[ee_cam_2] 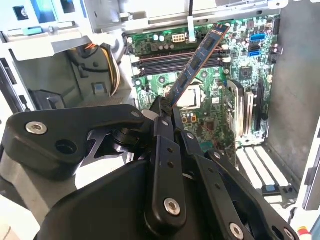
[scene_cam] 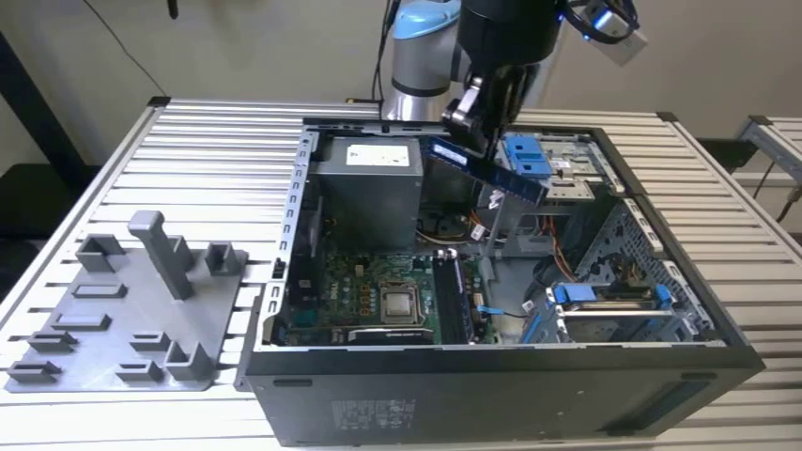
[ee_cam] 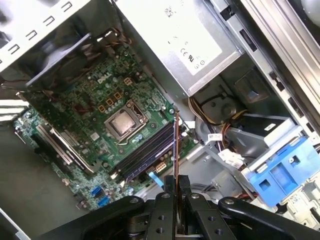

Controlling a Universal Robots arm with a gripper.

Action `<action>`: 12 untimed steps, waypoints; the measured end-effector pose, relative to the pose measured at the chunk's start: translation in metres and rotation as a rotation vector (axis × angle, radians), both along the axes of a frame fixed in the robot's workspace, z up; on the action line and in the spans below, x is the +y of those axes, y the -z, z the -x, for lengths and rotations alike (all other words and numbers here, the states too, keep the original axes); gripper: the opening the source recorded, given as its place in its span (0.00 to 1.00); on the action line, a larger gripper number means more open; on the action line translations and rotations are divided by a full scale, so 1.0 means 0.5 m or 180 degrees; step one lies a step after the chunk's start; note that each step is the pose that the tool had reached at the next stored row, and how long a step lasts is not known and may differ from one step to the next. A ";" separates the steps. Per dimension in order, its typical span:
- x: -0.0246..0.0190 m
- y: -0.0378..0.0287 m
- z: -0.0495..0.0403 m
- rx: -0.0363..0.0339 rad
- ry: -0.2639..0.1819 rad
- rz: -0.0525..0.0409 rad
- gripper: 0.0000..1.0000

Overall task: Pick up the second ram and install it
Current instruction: 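Insert the second ram into the second slot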

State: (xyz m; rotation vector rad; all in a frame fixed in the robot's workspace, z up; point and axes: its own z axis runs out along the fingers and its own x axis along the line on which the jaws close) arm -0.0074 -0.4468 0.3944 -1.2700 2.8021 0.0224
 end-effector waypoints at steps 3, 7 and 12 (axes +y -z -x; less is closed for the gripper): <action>0.0001 0.000 0.000 0.0000 0.0084 0.0009 0.14; 0.0000 0.000 0.000 0.0000 0.0199 0.0027 0.14; 0.0001 0.000 0.000 0.0000 0.0365 0.0046 0.14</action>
